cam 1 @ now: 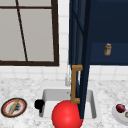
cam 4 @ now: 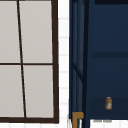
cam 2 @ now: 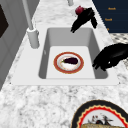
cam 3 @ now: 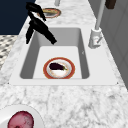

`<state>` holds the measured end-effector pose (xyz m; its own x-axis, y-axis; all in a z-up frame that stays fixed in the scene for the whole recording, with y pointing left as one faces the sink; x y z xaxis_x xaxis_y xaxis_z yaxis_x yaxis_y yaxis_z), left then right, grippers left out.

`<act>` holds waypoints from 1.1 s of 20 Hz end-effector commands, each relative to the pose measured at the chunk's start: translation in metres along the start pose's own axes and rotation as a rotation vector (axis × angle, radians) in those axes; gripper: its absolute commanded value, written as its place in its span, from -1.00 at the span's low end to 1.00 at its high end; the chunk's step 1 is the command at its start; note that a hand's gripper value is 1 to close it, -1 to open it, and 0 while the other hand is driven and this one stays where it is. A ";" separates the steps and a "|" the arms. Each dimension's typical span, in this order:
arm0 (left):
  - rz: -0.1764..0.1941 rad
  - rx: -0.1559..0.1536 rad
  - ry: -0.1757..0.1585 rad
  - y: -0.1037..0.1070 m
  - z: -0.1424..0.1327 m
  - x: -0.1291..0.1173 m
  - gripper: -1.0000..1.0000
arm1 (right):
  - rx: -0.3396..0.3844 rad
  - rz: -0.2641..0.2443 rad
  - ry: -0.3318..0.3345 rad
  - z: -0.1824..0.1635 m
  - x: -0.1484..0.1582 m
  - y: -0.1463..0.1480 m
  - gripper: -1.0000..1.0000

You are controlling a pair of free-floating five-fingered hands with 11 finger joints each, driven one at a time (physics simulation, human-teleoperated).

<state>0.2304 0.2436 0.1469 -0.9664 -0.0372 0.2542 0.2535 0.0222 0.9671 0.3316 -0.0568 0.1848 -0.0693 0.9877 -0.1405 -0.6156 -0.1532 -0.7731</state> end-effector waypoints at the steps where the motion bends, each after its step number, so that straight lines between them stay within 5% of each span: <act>1: 0.000 0.000 0.000 0.000 0.000 0.000 0.00 | 0.039 0.015 -0.023 0.019 0.022 -0.010 -1.00; 11: 0.000 0.000 0.000 0.000 0.000 0.000 0.00 | 0.138 -0.002 -0.057 0.079 0.062 -0.051 -1.00; 22: 0.000 0.000 0.000 0.000 0.000 0.000 0.00 | 0.111 -0.018 -0.121 0.163 0.065 -0.082 -1.00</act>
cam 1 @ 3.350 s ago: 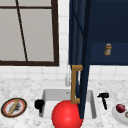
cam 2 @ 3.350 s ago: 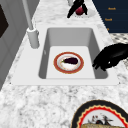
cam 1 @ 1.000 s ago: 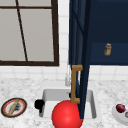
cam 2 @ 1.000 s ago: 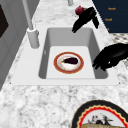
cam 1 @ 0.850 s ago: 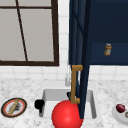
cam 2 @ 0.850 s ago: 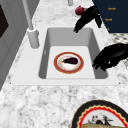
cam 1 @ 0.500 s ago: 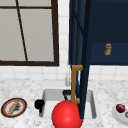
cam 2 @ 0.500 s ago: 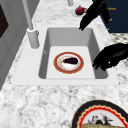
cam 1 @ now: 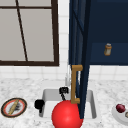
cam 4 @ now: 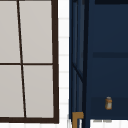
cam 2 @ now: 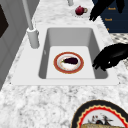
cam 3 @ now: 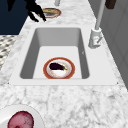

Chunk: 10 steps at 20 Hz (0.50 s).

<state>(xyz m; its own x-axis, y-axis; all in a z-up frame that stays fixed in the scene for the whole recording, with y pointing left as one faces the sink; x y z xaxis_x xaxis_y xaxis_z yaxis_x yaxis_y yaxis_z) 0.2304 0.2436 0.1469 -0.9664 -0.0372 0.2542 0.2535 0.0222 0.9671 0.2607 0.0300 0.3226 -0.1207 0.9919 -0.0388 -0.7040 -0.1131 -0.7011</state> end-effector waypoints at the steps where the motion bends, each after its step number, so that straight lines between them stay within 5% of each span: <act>1: 0.000 0.000 0.000 0.000 0.000 0.000 0.00 | -0.001 0.024 -0.023 0.028 -0.006 -0.007 -1.00; 10: 0.000 0.000 0.000 0.000 0.000 0.000 0.00 | -0.019 -0.023 -0.077 0.097 -0.026 -0.021 -1.00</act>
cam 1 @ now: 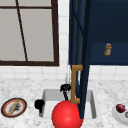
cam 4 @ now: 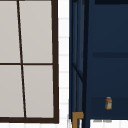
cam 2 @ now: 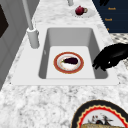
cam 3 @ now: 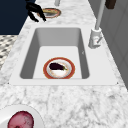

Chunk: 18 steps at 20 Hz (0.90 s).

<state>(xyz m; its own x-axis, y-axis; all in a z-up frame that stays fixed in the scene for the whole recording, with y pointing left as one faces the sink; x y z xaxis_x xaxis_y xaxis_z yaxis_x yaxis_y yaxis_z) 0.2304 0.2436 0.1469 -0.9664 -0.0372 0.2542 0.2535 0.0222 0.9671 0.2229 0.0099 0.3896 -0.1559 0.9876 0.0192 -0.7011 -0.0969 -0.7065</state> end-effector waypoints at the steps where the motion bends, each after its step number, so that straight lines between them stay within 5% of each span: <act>1: 0.000 0.000 0.000 0.000 0.000 0.000 0.00 | -0.010 -0.011 -0.012 0.031 -0.008 -0.004 -1.00; 7: 0.000 0.000 0.000 0.000 0.000 0.000 0.00 | -0.013 -0.029 -0.014 0.073 -0.022 -0.017 -1.00; 13: 0.000 0.000 0.000 0.000 0.000 0.000 0.00 | -0.056 -0.056 -0.014 0.081 -0.040 -0.013 -1.00; 18: 0.000 0.000 0.000 0.000 0.000 0.000 0.00 | -0.061 -0.063 -0.091 0.091 -0.062 -0.009 -1.00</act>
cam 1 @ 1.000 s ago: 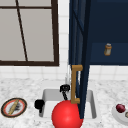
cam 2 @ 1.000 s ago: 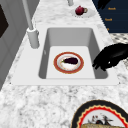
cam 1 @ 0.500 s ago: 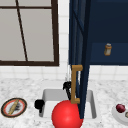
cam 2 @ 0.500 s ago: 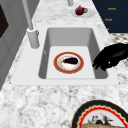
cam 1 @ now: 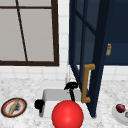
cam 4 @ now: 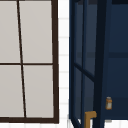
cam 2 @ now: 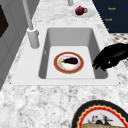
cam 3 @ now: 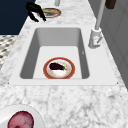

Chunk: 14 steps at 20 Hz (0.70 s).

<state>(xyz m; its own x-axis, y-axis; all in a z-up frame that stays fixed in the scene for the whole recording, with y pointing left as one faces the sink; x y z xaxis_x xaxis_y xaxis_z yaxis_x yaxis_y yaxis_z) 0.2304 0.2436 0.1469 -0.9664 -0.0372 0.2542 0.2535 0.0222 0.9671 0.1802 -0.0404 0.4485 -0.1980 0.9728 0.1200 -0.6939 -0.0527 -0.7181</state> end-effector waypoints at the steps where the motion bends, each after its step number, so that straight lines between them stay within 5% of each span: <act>1: 0.000 0.000 0.000 0.000 0.000 0.000 0.00 | -0.033 -0.025 -0.006 0.021 -0.020 -0.005 -1.00; 8: 0.000 0.000 0.000 0.000 0.000 0.000 0.00 | -0.059 -0.070 -0.042 0.045 -0.024 0.008 -1.00; 11: 0.000 0.000 0.000 0.000 0.000 0.000 0.00 | -0.038 0.012 -0.029 0.032 -0.010 0.022 -1.00; 14: 0.000 0.000 0.000 0.000 0.000 0.000 0.00 | -0.040 0.022 -0.012 0.048 -0.009 0.018 -1.00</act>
<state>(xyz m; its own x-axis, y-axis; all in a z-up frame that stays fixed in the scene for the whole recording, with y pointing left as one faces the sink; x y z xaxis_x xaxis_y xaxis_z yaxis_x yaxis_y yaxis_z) 0.2304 0.2436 0.1469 -0.9664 -0.0372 0.2542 0.2535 0.0222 0.9671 0.1418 -0.0662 0.4548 -0.2177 0.9678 0.1265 -0.6819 -0.0582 -0.7291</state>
